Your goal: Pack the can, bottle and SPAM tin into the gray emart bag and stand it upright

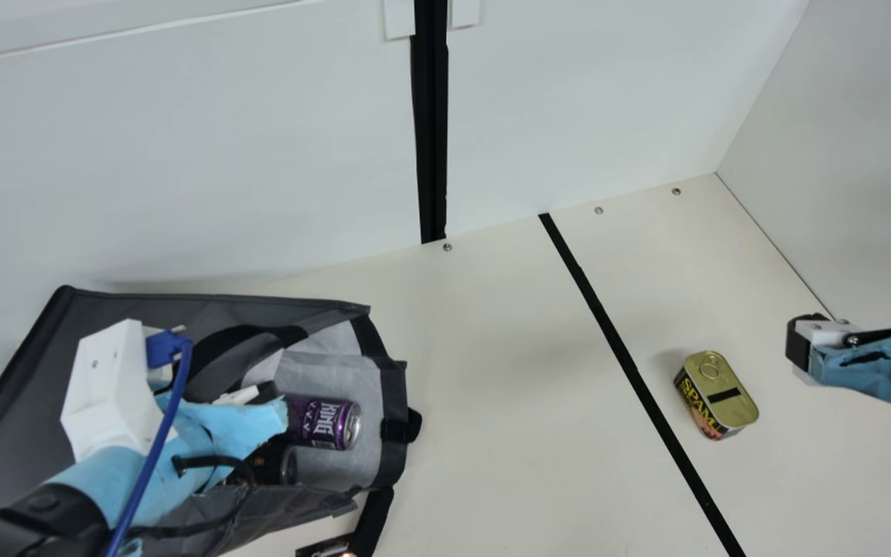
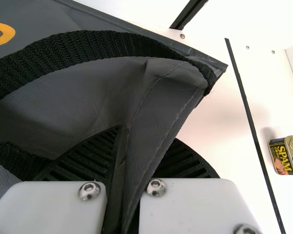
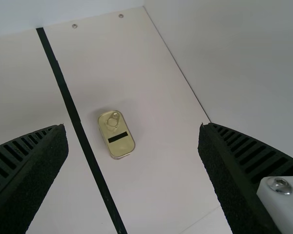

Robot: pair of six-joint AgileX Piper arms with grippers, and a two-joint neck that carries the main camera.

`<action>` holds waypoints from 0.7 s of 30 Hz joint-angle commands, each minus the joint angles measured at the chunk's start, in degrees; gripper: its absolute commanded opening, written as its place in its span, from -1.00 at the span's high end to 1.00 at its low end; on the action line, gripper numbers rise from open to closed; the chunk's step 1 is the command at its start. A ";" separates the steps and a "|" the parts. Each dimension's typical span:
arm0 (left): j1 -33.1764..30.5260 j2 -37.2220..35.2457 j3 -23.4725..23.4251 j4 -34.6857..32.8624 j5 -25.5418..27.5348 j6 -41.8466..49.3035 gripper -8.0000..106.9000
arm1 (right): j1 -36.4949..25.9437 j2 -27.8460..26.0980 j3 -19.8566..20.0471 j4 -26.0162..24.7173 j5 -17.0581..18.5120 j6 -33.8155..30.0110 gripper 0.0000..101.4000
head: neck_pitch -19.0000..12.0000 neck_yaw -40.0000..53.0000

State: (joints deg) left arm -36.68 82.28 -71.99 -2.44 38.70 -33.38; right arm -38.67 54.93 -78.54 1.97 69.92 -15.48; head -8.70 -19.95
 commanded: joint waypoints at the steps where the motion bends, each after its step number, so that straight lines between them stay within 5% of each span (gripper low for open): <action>1: 0.00 0.00 0.00 0.00 0.00 0.00 1.00 | -0.19 -0.29 0.26 -0.19 -0.02 0.66 -0.87 | -1.30 -0.05; 21: 0.00 0.00 0.00 0.00 0.00 0.00 1.00 | 0.38 -1.94 1.52 -1.46 -0.02 4.61 -0.87 | -1.30 -0.05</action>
State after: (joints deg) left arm -36.68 82.28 -71.99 -2.44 38.70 -33.38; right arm -38.35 53.03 -77.12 0.72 69.92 -11.06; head -8.70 -19.95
